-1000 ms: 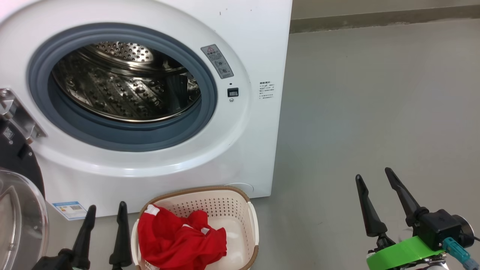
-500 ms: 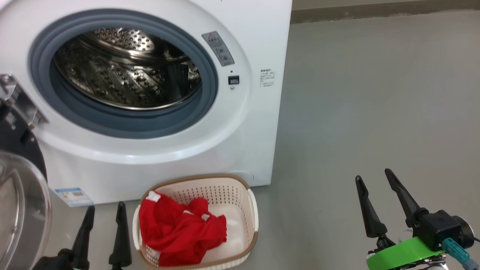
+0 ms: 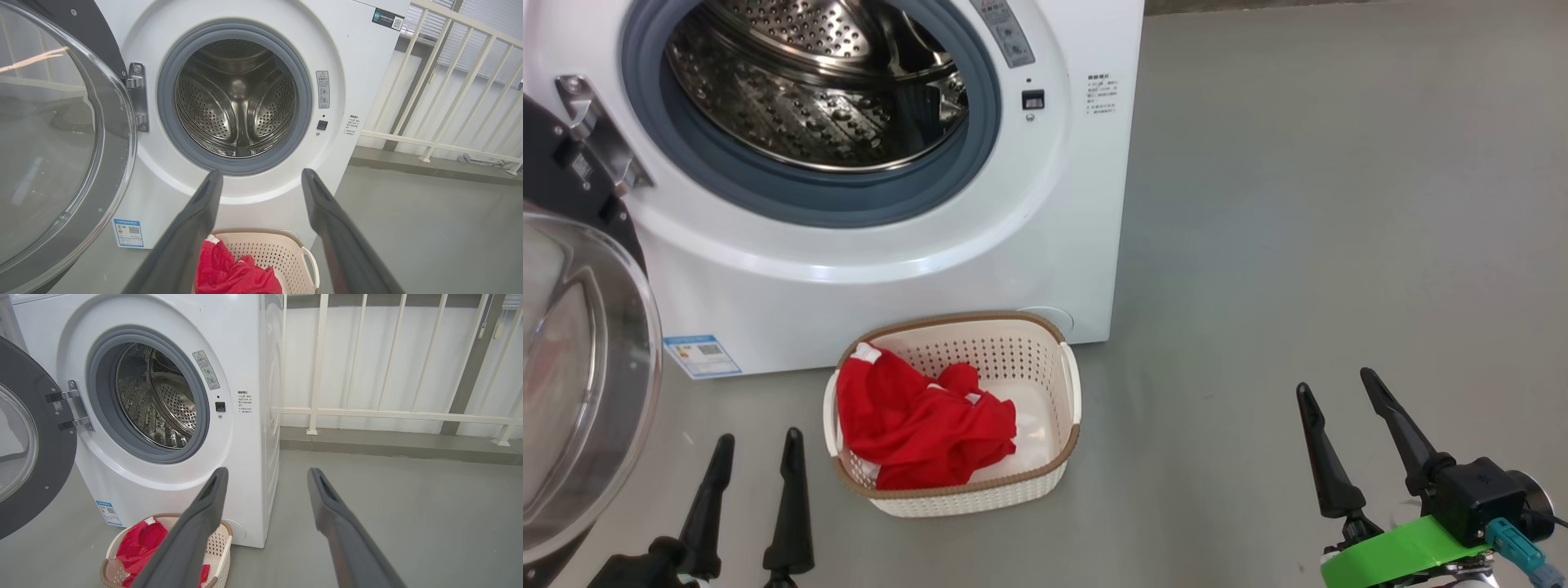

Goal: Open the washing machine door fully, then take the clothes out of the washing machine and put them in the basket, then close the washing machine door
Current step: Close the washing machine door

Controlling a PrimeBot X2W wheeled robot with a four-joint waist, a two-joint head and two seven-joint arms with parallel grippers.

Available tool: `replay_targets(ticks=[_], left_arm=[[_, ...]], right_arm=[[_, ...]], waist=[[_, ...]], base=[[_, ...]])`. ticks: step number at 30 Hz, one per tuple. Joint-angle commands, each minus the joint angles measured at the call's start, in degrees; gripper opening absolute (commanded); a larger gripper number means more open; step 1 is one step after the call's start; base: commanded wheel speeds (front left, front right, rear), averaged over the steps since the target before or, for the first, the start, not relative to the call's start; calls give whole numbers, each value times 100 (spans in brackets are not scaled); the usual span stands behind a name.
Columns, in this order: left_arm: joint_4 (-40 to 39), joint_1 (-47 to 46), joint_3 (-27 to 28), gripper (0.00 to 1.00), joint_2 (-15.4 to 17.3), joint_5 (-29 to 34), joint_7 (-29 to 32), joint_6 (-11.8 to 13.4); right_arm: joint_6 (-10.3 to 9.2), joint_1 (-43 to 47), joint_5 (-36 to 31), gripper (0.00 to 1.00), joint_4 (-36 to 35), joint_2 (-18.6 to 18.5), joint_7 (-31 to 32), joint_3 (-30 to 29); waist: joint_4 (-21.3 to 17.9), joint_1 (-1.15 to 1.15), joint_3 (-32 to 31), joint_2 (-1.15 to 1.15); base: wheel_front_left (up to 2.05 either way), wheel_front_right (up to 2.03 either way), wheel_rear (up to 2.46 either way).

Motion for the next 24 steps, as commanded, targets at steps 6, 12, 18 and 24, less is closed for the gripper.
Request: replay_targets(ticks=[6, 12, 18, 24], left_arm=[[-193, -136, 158, 100, 21, 47, -61, 72], [-158, -132, 130, 100, 21, 125, -62, 164], [-259, -179, 110, 100, 4, 141, -46, 276], [-365, -179, 107, 100, -9, 158, -27, 374]], right_arm=[[28, -232, -1, 100, -106, -43, -36, 109], [28, -223, 21, 100, -104, -43, -36, 100], [28, -185, 4, 100, -169, -43, -36, 71], [28, -197, -43, 100, -191, -43, -36, 88]], waist=[[13, 0, -1, 0], [57, 0, -21, 0], [318, 0, 41, 0], [611, 0, 71, 0]], base=[[-37, 37, 0], [0, 0, 0], [0, 0, 0], [0, 0, 0]])
